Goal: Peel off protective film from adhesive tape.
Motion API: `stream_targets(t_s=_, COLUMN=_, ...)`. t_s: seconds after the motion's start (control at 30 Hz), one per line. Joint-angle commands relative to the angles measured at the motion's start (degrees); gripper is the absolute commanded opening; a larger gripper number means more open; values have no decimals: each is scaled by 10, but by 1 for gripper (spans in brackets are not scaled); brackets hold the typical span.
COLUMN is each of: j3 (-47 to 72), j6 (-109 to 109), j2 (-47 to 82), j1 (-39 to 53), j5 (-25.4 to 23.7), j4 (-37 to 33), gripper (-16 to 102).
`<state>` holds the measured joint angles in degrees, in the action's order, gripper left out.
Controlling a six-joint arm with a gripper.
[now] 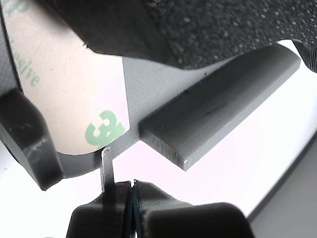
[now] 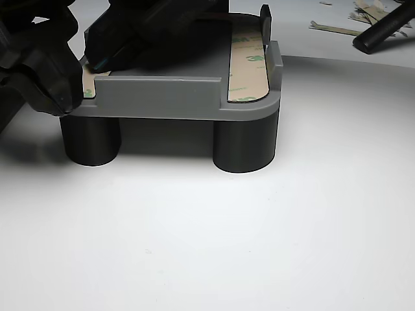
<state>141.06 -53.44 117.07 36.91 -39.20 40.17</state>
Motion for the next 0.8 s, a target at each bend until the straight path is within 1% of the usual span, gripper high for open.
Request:
stream_targets(t_s=0.0, j3=-16, j6=0, j2=8, j1=-4, j5=-3, j4=-3, gripper=-11)
stream_targets(t_s=0.77, j3=-17, j6=4, j2=7, j1=-2, j5=-4, j4=-7, gripper=-11)
